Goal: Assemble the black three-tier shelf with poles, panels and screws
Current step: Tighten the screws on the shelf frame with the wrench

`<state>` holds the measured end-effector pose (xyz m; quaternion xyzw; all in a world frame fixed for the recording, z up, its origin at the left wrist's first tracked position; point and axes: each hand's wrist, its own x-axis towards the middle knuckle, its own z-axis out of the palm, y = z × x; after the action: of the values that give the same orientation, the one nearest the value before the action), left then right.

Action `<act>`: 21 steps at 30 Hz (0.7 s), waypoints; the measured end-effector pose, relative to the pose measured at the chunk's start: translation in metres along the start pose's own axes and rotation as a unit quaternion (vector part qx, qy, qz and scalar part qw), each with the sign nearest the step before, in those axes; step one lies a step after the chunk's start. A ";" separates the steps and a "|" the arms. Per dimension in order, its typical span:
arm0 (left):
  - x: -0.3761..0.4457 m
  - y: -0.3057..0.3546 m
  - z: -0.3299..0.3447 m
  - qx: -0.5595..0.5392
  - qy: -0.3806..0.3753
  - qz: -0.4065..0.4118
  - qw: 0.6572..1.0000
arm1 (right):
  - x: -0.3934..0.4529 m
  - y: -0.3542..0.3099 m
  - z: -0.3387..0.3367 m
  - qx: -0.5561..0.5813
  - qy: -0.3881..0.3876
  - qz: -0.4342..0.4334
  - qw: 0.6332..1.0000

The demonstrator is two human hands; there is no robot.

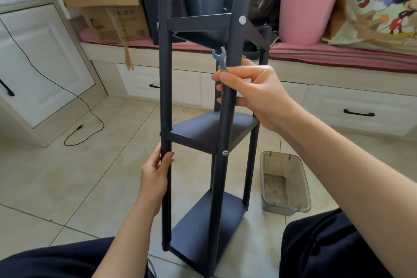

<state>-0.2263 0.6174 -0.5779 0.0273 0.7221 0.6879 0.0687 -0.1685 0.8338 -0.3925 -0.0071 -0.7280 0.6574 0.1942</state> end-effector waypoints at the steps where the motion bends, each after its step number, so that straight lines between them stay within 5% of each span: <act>1: 0.001 0.001 0.000 0.025 -0.011 -0.010 1.000 | 0.000 -0.001 0.003 -0.004 0.002 -0.003 1.000; 8: -0.045 0.021 0.031 0.260 0.049 0.108 0.958 | 0.012 0.000 0.019 -0.021 0.035 -0.010 0.999; 11: -0.063 0.030 0.046 0.237 0.007 0.140 0.961 | 0.020 0.002 0.023 -0.009 0.056 0.003 0.998; 15: -0.074 0.039 0.061 0.112 -0.154 0.020 0.981 | 0.027 0.005 0.031 0.017 0.089 0.023 0.996; 21: -0.072 0.034 0.070 0.102 -0.128 0.019 0.986 | 0.029 0.006 0.040 0.031 0.114 0.022 0.993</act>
<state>-0.1475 0.6785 -0.5428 0.1361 0.7733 0.6023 0.1443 -0.2088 0.8044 -0.3927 -0.0922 -0.6798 0.6788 0.2620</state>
